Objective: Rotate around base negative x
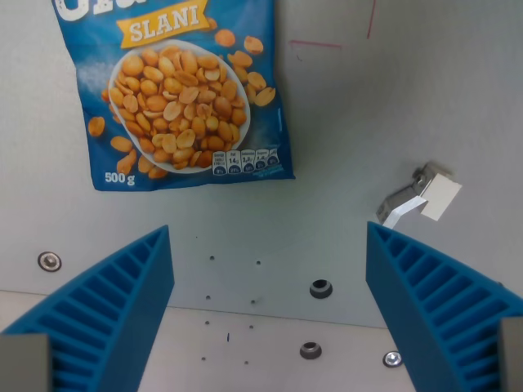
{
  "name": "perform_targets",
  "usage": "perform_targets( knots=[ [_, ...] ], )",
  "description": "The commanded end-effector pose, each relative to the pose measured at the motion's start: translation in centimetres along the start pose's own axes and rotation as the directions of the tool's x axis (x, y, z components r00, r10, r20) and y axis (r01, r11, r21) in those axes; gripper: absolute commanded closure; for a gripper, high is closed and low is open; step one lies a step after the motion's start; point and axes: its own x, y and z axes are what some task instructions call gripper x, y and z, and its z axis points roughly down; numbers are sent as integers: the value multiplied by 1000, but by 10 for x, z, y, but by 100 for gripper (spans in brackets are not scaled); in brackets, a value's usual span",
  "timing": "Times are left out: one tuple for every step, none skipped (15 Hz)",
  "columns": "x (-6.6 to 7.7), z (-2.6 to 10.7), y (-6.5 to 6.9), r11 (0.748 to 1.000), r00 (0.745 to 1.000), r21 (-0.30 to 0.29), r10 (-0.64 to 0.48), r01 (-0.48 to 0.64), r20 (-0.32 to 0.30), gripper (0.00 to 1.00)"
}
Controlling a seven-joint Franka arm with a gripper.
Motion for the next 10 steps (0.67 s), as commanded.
perform_targets(
  knots=[
    [0, -2, 0, 1000, 1000, -14, 0, 0, -2, 0],
    [0, -2, 0, 1000, 1000, -27, 0, 0, 0, 0],
    [0, -2, 0, 999, 1000, -40, 0, 0, 2, 0],
    [0, -2, 0, 999, 1000, -53, 0, 0, 4, 0],
    [0, -2, 0, 998, 1000, -66, 1, 0, 7, 0],
    [0, -2, 0, 997, 1000, -79, 1, 0, 9, 0],
    [0, -2, 0, 996, 1000, -93, 1, 0, 11, 0],
    [0, -2, 0, 994, 1000, -106, 2, 0, 13, 0],
    [0, -2, 0, 993, 1000, -119, 2, 0, 15, 0],
    [0, -2, 0, 991, 1000, -132, 3, 0, 17, 0]
  ],
)
